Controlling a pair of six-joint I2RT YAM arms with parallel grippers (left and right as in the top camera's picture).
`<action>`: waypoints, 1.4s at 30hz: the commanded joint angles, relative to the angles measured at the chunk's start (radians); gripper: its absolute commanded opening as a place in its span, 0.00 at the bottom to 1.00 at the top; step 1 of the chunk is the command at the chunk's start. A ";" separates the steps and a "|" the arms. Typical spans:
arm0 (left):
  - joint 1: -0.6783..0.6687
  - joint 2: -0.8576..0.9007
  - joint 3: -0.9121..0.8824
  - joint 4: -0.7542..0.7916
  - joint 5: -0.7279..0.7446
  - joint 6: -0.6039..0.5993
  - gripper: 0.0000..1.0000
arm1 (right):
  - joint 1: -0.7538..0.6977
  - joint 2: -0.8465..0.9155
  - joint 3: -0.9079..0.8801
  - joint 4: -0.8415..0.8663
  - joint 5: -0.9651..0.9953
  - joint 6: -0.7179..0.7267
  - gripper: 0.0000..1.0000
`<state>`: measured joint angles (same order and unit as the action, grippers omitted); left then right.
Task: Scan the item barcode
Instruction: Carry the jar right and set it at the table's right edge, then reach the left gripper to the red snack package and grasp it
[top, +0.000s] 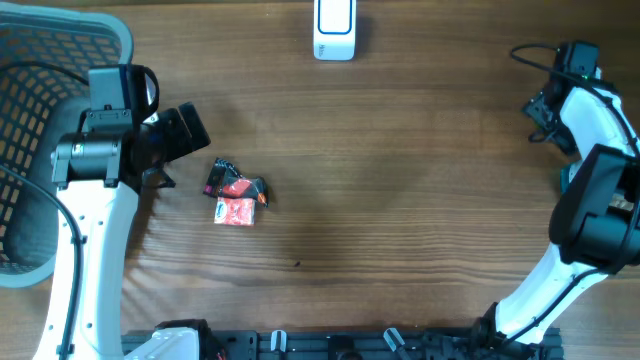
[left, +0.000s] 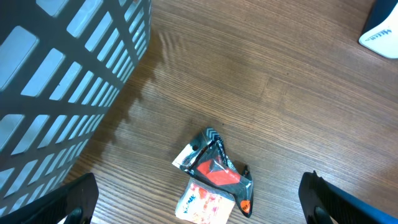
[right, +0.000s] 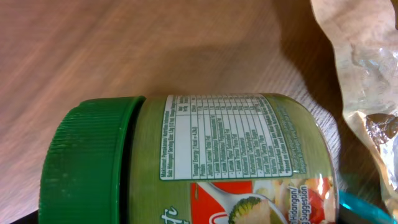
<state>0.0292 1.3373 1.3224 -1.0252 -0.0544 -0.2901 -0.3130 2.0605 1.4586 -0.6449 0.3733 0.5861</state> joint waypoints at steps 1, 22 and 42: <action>0.006 0.001 0.011 0.003 -0.006 0.013 1.00 | -0.058 0.024 0.001 0.006 0.009 -0.016 0.90; 0.006 0.003 0.011 0.055 0.039 0.057 1.00 | 0.268 -0.119 0.779 -0.750 -0.200 -0.077 1.00; -0.305 0.054 -0.238 -0.105 0.056 0.012 1.00 | 0.302 -0.224 0.778 -0.839 -0.235 -0.134 1.00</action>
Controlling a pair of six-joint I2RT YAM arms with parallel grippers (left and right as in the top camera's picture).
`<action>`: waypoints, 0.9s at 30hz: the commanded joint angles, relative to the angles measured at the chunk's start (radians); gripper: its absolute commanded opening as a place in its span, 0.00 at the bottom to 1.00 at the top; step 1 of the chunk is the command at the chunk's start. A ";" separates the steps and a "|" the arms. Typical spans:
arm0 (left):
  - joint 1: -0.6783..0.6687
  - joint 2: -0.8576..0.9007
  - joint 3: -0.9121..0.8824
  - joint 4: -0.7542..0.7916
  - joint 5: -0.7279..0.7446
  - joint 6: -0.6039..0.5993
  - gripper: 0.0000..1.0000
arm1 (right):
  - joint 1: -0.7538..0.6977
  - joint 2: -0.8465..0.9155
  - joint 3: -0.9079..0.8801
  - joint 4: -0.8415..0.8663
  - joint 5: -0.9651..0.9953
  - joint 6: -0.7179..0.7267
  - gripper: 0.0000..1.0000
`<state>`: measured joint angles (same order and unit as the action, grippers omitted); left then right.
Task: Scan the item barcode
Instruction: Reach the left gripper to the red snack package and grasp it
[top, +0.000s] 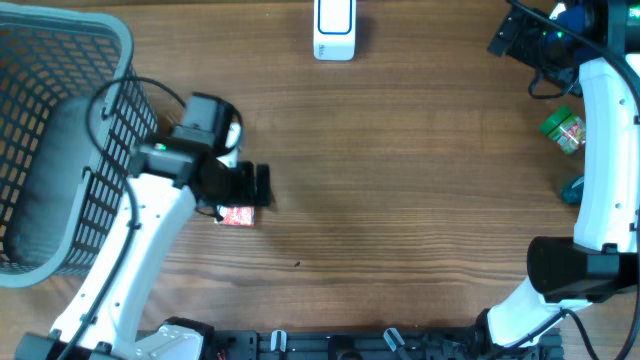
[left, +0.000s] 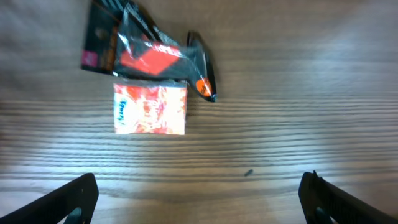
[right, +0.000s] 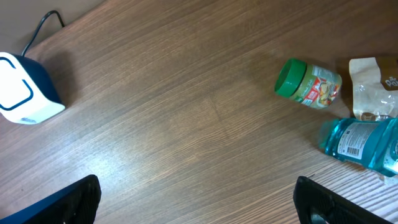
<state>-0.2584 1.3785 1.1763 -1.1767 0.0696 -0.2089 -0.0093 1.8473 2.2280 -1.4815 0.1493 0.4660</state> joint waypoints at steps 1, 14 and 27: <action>-0.013 0.013 -0.123 0.072 -0.068 -0.069 1.00 | -0.002 -0.011 0.008 -0.005 -0.018 -0.014 1.00; -0.003 0.225 -0.270 0.358 -0.165 -0.088 1.00 | -0.002 -0.011 0.008 -0.012 -0.077 -0.019 1.00; 0.056 0.243 -0.270 0.346 -0.067 -0.004 1.00 | -0.002 -0.011 0.008 -0.011 -0.077 -0.018 1.00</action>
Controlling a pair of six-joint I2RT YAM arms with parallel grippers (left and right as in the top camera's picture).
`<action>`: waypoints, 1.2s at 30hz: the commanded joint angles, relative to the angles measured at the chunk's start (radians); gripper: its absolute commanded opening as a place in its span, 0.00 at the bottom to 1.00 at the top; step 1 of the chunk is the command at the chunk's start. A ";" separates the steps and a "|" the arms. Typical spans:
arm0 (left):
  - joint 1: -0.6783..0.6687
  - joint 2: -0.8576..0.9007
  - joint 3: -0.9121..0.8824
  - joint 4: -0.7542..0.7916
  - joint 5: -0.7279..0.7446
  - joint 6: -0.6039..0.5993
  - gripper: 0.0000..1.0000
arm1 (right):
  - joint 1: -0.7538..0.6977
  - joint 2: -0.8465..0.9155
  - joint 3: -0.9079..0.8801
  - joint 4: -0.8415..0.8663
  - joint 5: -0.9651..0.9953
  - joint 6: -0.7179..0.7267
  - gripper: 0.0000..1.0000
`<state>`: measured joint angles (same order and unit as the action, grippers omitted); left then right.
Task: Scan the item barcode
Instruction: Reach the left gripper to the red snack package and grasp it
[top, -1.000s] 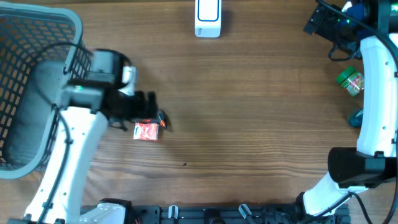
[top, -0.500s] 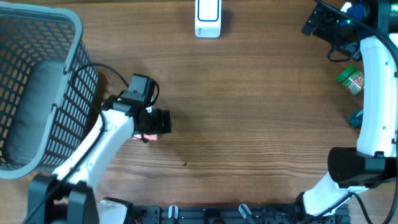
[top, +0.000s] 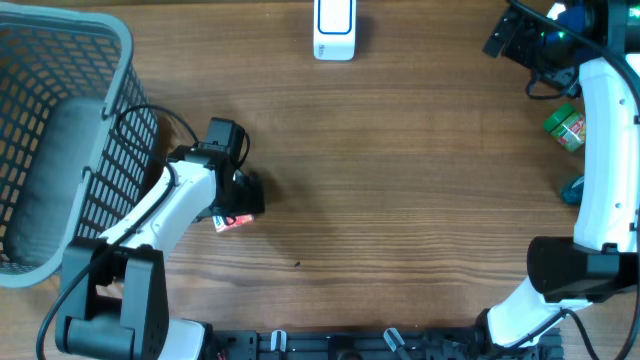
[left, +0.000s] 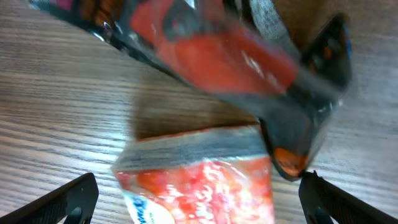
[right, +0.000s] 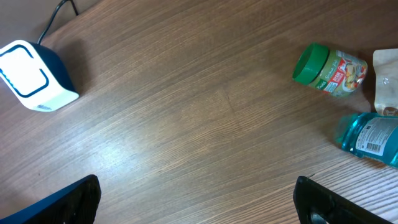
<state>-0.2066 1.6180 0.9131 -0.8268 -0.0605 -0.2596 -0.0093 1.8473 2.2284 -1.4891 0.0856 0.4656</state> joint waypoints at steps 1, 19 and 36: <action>0.004 0.004 -0.006 -0.006 0.067 0.046 1.00 | -0.002 -0.011 0.008 -0.004 -0.013 -0.018 1.00; 0.004 0.005 -0.051 0.084 -0.009 -0.381 0.89 | -0.002 -0.006 0.008 -0.012 -0.013 -0.018 1.00; 0.004 0.003 -0.055 0.048 0.196 -0.386 0.75 | -0.002 -0.005 0.008 -0.007 -0.013 -0.018 1.00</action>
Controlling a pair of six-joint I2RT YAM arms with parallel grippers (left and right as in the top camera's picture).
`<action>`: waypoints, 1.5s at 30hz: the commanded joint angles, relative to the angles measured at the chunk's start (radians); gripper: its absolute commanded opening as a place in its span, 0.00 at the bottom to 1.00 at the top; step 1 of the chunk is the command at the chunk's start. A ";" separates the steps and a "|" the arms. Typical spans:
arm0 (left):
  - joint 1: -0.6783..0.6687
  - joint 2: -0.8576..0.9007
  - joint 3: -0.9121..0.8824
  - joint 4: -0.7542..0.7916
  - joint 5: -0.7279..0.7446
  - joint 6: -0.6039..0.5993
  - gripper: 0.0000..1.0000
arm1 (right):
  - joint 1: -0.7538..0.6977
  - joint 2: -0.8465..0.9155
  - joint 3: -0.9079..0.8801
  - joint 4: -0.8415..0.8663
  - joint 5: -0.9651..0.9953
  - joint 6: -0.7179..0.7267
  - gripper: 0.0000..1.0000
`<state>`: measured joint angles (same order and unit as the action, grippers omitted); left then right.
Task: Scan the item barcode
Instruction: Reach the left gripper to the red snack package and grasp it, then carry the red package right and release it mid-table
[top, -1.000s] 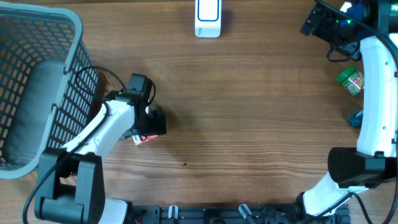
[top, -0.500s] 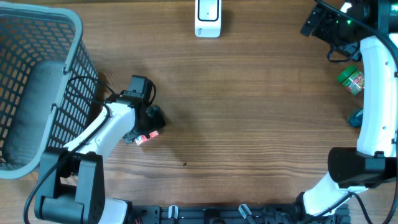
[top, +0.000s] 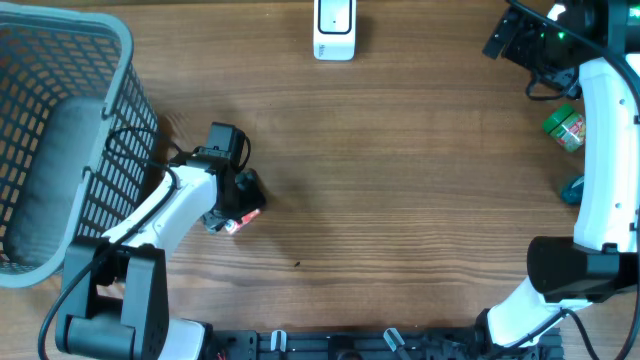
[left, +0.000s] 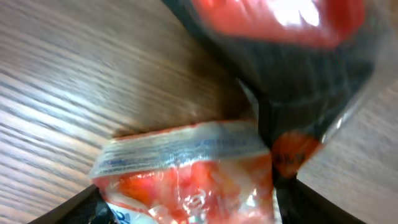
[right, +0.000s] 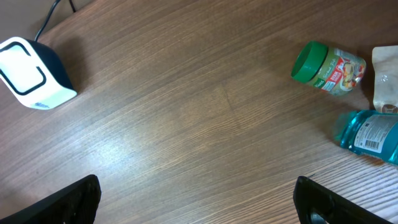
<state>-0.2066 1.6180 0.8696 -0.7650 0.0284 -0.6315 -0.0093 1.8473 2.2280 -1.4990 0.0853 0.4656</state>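
A red and white snack packet (left: 186, 180) lies on the wooden table, its end peeking out under my left gripper in the overhead view (top: 231, 227). A black and red packet (left: 292, 56) lies against it. My left gripper (left: 189, 208) is down over the red packet, both fingers pressing its sides, and the packet bulges between them. The white and blue barcode scanner (top: 333, 25) stands at the far edge, also seen by the right wrist (right: 28, 74). My right gripper (right: 196, 205) hangs open high at the far right (top: 508, 36).
A grey mesh basket (top: 60, 140) stands at the left, close to my left arm. At the right lie a green-lidded jar (right: 326, 65), a blue bottle (right: 367, 134) and a clear bag (right: 387, 78).
My left gripper has come lower onto the red packet and its fingers have narrowed against the packet's sides. The packet now fills the wrist view. The right arm has hardly moved.
My left gripper was open beside the basket, left of the two packets, and the right was close over the green jar. Then the left was above the packets and the right was raised at the far right. The left then sank onto the red packet and now grips it.
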 joint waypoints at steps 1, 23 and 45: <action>0.004 0.003 -0.011 -0.021 0.124 -0.021 0.75 | -0.002 -0.005 0.008 0.003 -0.013 -0.018 1.00; 0.004 -0.016 0.119 -0.111 0.516 -0.084 0.45 | -0.002 -0.003 -0.011 0.021 -0.012 -0.018 1.00; 0.004 -0.016 0.163 0.460 1.144 -0.580 0.69 | -0.002 -0.003 -0.011 0.021 -0.011 -0.021 1.00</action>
<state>-0.2066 1.6176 1.0172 -0.3653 1.1275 -1.1324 -0.0093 1.8473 2.2269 -1.4807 0.0853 0.4580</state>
